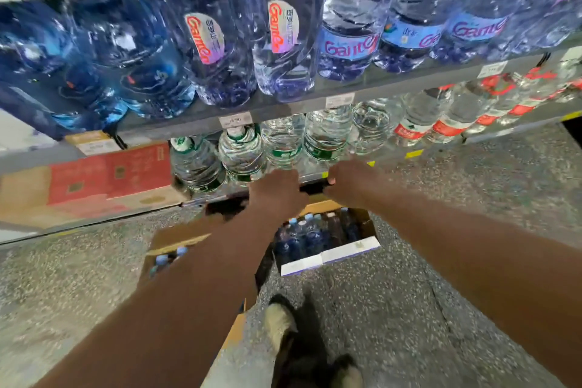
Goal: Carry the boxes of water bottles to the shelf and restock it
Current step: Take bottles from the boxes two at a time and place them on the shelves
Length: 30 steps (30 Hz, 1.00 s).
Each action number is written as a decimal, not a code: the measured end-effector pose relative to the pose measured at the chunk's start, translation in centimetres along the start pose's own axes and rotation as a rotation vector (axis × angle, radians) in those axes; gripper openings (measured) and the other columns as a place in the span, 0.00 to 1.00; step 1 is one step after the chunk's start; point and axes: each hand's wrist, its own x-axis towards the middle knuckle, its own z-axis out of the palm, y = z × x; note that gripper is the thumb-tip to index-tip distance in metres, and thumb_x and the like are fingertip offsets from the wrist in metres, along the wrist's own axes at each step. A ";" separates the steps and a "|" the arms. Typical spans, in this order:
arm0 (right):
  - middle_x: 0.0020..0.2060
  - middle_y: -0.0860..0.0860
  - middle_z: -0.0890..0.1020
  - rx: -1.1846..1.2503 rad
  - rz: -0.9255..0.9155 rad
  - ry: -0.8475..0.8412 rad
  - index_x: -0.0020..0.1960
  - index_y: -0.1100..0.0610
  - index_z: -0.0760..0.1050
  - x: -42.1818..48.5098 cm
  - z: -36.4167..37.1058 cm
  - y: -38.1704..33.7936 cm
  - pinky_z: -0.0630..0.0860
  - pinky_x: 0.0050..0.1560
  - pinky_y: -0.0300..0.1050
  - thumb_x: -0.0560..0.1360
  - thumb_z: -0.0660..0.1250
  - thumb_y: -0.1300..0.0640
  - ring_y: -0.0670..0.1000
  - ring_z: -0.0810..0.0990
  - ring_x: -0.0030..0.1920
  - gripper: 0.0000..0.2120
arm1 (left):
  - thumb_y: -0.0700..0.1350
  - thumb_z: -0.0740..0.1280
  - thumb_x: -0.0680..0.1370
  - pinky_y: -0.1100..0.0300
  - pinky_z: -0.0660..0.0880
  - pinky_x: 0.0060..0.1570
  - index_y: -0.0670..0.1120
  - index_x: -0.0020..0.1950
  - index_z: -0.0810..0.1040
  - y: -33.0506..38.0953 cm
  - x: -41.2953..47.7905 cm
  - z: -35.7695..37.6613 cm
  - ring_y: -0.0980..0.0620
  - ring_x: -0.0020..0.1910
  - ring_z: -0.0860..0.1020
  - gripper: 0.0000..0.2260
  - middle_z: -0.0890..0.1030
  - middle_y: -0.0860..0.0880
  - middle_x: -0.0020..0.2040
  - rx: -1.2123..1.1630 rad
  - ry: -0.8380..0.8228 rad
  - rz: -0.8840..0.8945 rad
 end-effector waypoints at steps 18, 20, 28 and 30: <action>0.59 0.56 0.79 0.300 0.235 -0.280 0.64 0.59 0.73 24.7 35.1 11.8 0.71 0.51 0.43 0.72 0.71 0.50 0.57 0.77 0.58 0.24 | 0.43 0.67 0.75 0.52 0.75 0.53 0.43 0.70 0.65 -5.9 22.2 38.8 0.41 0.59 0.76 0.24 0.75 0.42 0.61 -0.653 -0.183 -0.549; 0.61 0.55 0.78 0.316 0.205 -0.333 0.67 0.57 0.71 26.9 38.7 12.2 0.71 0.53 0.43 0.71 0.72 0.49 0.57 0.77 0.60 0.28 | 0.45 0.69 0.74 0.49 0.76 0.56 0.43 0.71 0.63 -6.2 23.5 42.0 0.41 0.58 0.76 0.28 0.75 0.43 0.63 -0.760 -0.269 -0.636; 0.62 0.58 0.77 0.264 0.140 -0.412 0.67 0.60 0.71 28.9 45.4 12.5 0.72 0.54 0.46 0.78 0.63 0.60 0.59 0.75 0.60 0.18 | 0.48 0.70 0.76 0.53 0.75 0.53 0.40 0.63 0.75 -6.8 26.3 46.8 0.43 0.57 0.77 0.19 0.77 0.41 0.61 -0.710 -0.300 -0.778; 0.62 0.58 0.78 0.362 0.211 -0.438 0.67 0.60 0.72 29.0 45.7 12.8 0.72 0.56 0.46 0.76 0.68 0.59 0.58 0.75 0.62 0.20 | 0.50 0.70 0.75 0.51 0.74 0.58 0.40 0.66 0.72 -6.4 26.3 47.0 0.42 0.60 0.75 0.23 0.73 0.40 0.65 -0.680 -0.316 -0.769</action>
